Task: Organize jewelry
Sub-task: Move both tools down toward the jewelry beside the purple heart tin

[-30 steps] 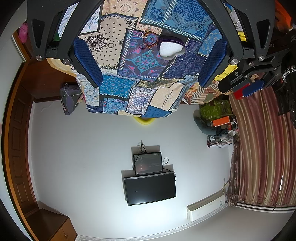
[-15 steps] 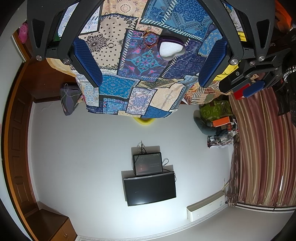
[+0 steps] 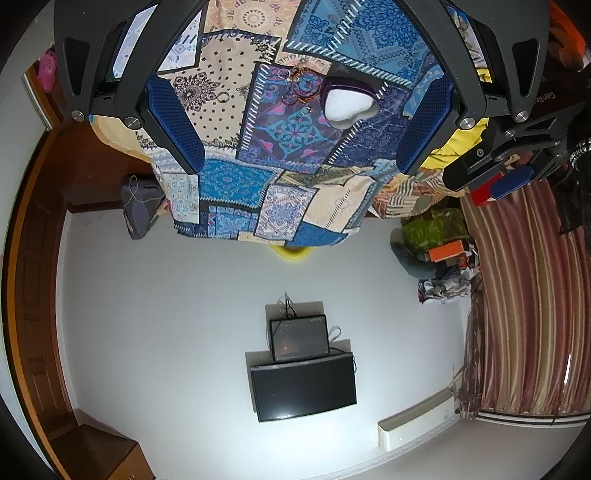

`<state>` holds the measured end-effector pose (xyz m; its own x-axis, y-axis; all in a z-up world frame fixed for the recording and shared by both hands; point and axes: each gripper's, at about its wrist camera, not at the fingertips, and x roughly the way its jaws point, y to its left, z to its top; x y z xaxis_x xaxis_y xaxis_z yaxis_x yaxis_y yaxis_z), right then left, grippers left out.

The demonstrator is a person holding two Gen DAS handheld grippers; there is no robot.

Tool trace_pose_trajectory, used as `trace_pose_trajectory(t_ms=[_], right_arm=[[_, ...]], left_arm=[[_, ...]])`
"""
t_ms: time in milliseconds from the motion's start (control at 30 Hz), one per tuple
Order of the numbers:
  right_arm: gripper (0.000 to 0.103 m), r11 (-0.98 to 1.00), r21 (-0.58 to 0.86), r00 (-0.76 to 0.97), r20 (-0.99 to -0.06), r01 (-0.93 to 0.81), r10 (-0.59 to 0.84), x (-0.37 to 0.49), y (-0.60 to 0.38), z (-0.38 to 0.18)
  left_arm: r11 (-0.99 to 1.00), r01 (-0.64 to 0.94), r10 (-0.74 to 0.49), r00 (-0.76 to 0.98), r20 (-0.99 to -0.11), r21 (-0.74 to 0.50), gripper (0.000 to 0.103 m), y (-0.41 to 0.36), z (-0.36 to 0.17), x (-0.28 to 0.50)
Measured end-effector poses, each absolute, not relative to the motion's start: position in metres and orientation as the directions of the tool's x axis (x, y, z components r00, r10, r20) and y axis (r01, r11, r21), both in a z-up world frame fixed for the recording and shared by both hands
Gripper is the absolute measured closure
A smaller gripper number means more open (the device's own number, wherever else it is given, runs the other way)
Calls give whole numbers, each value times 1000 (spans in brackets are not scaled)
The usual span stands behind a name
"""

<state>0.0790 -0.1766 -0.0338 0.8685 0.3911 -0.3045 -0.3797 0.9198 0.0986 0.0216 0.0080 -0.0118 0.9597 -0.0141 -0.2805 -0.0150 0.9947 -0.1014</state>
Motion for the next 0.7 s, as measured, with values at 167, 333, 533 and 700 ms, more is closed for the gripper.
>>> trace_pose_trajectory(t_ms=[167, 333, 533, 700], right_arm=[[0, 931, 99, 857, -364, -352, 363, 100, -180, -52], [0, 943, 93, 836, -439, -321, 328, 122, -187, -79], [0, 952, 97, 783, -548, -289, 293, 148, -197, -115], [1, 951, 104, 730, -619, -290, 290, 165, -199, -143]], left_arm=[[994, -22, -15, 940, -341, -106, 0, 12, -30, 42], [993, -34, -18, 903, -430, -112, 0, 17, -61, 69], [989, -30, -58, 818, -573, -143, 0, 21, -108, 104], [990, 4, -100, 735, -670, -143, 11, 11, -145, 123]])
